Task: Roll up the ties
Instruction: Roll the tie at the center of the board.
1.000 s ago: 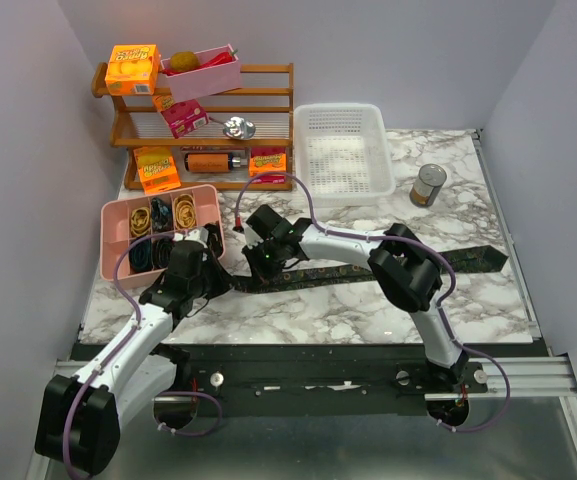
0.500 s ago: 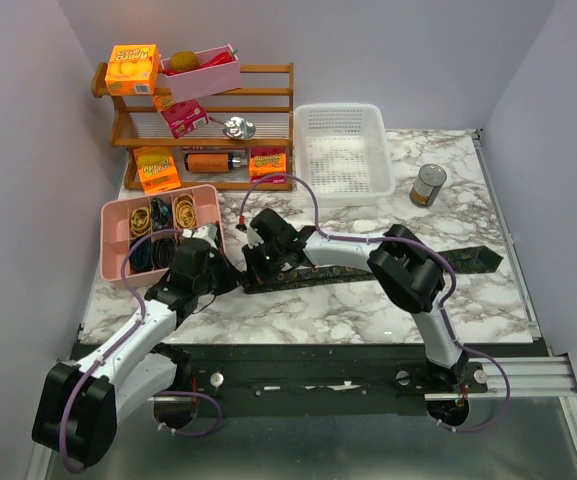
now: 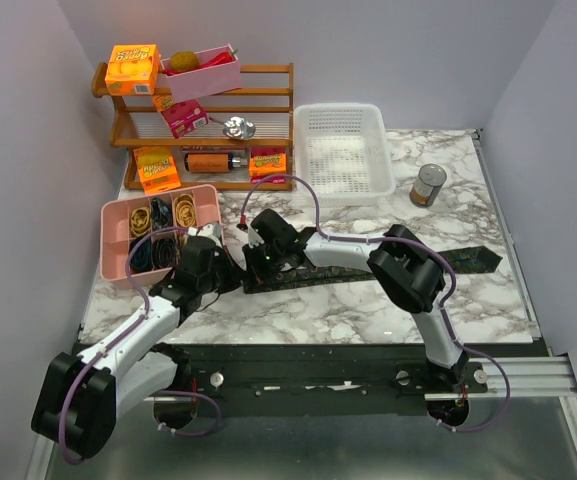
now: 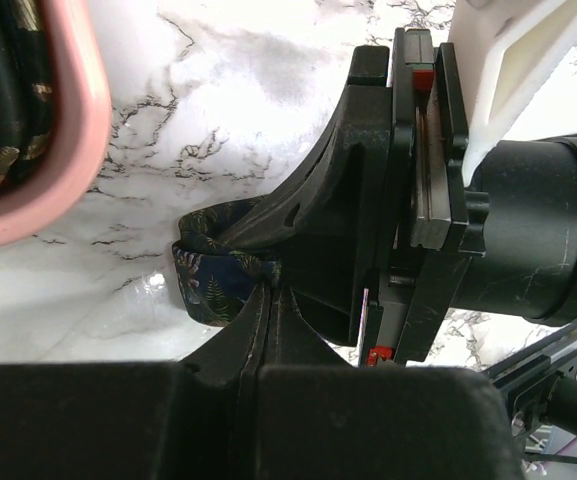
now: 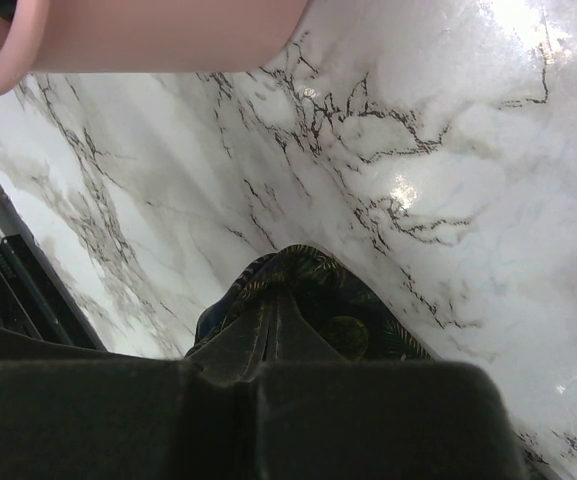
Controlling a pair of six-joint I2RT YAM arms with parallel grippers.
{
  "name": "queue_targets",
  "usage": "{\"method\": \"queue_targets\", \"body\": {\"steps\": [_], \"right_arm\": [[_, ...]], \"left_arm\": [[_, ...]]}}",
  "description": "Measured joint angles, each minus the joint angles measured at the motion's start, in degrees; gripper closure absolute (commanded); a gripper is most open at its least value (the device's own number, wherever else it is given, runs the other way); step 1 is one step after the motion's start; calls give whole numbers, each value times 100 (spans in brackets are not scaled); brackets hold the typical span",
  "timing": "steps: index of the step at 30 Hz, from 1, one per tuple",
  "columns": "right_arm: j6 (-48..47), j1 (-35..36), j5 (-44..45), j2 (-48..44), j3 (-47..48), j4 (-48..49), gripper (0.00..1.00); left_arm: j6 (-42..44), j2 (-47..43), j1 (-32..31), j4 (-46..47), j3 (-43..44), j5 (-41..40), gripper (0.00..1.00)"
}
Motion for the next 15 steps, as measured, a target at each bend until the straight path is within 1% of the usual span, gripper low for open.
{"method": "queue_targets", "body": {"steps": [3, 9, 15], "right_arm": [[0, 0, -15, 0, 0, 4, 100], [-4, -2, -221, 48, 168, -4, 99], [-57, -11, -229, 57, 278, -72, 100]], "left_arm": [[33, -2, 0, -94, 61, -35, 100], [260, -39, 0, -590, 452, -201, 100], [380, 20, -2, -693, 601, -240, 100]]}}
